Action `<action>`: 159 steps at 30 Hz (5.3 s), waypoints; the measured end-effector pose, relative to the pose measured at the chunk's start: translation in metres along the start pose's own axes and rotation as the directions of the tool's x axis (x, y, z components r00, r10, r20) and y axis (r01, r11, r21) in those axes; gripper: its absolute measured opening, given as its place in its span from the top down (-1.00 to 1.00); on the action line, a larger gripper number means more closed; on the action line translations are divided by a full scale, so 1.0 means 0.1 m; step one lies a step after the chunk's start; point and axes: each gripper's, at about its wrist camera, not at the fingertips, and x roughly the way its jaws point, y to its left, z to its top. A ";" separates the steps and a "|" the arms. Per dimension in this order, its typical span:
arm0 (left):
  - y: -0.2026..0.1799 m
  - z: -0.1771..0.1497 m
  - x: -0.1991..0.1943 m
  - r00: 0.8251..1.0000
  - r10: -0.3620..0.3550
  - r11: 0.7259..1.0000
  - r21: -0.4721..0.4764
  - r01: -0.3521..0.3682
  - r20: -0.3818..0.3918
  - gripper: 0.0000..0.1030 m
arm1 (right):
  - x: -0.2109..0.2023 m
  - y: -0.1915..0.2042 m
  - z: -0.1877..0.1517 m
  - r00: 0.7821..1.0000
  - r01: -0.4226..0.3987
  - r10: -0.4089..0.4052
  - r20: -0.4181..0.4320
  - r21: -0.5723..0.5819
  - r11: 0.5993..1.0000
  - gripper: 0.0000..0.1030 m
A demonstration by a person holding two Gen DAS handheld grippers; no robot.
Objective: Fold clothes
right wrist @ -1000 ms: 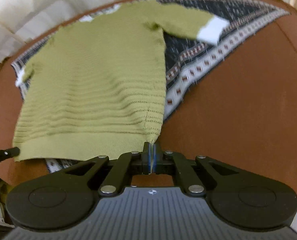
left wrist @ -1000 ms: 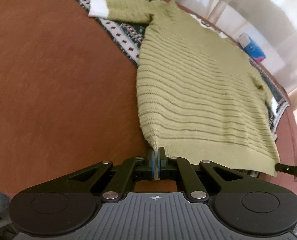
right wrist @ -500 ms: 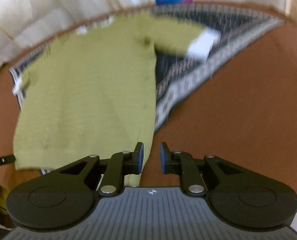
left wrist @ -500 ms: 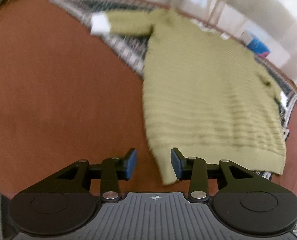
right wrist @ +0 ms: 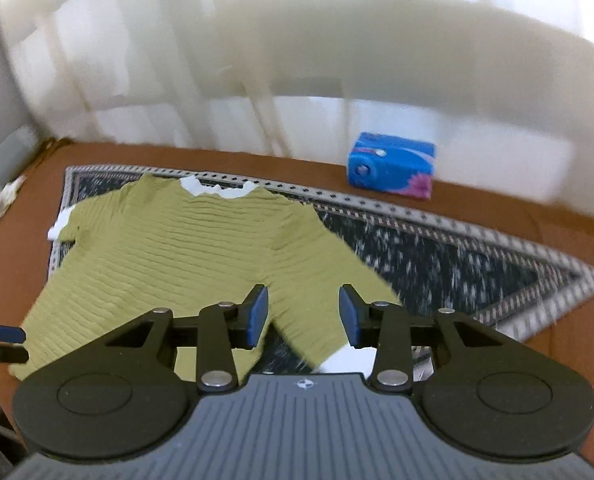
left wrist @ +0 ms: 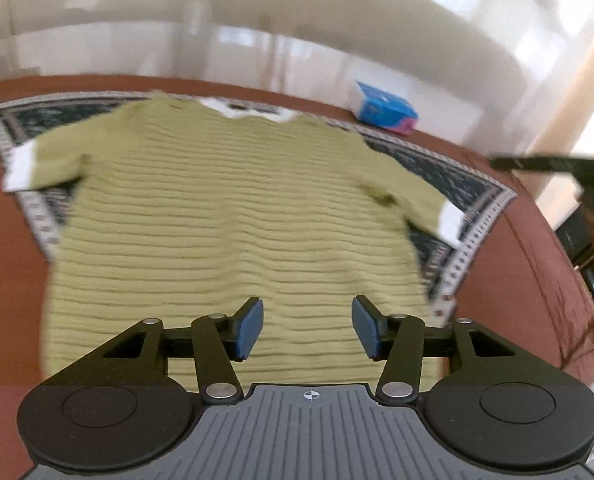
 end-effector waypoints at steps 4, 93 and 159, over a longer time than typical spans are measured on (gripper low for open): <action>-0.59 -0.04 0.32 0.999 0.001 1.000 0.012 -0.001 -0.042 -0.29 | 0.31 -0.35 0.19 0.995 -0.096 0.094 -0.039 -0.065 0.993 0.14; 0.57 -0.18 0.68 0.999 0.005 0.890 -0.456 -0.021 -0.036 0.51 | 2.13 1.39 1.59 0.895 -0.367 0.385 -0.224 0.120 0.923 0.93; 1.57 1.35 1.10 0.935 0.351 0.884 -0.348 -0.312 0.055 -0.17 | 2.39 0.71 0.96 0.985 -0.101 0.110 -0.134 0.073 0.992 0.30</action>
